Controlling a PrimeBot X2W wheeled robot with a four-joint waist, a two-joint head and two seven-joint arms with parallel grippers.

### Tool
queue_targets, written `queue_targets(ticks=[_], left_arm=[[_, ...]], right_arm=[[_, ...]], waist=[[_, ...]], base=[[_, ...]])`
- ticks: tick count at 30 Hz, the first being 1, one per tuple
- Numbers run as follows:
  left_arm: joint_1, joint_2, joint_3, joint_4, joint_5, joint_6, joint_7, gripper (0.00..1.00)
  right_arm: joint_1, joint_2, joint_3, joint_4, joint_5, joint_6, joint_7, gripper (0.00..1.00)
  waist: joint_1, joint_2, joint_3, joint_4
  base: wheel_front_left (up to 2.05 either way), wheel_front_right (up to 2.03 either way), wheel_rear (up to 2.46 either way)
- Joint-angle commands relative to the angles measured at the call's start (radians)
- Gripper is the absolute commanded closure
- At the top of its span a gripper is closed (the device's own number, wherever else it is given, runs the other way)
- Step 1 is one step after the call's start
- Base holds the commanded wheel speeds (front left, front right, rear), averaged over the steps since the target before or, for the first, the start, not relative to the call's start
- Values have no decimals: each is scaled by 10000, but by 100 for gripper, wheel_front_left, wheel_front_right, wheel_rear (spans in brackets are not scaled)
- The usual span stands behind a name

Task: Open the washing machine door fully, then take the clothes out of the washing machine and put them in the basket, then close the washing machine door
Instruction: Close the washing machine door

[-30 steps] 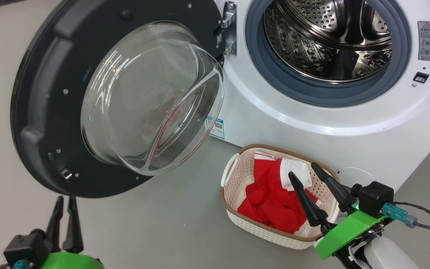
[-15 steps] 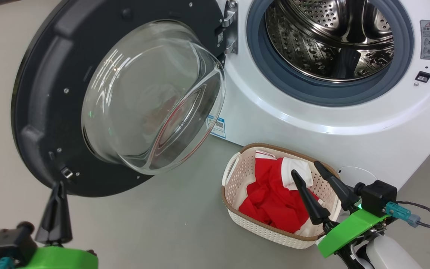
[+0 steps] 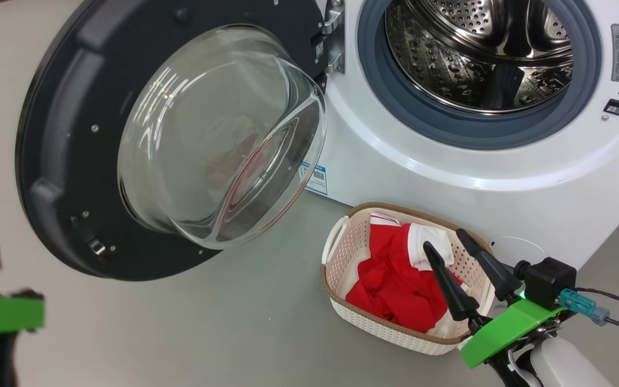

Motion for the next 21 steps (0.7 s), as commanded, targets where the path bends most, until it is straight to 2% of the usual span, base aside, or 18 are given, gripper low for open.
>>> queue_targets(ticks=[1, 10, 15, 21], left_arm=[[-745, 382, 701, -375, -580, -179, 245, 100], [-2488, 491, 2340, 1026, -3825, -763, 1564, 100], [-3466, 427, 2916, 2385, -5420, -723, 2463, 100], [-4511, 433, 3368, 4170, -6707, -403, 3368, 100]], right_arm=[[-224, -42, 109, -264, -30, 16, -49, 0], [-74, 17, -41, -322, -75, 16, -49, 0], [-55, 53, -61, -373, -116, 16, -49, 0], [-129, 27, -12, -371, -122, 16, -49, 0]], waist=[[0, 0, 5, -5], [0, 0, -15, -46], [0, 0, 33, -207], [0, 0, 170, -488]], base=[[0, 0, 0], [0, 0, 0], [0, 0, 0], [0, 0, 0]])
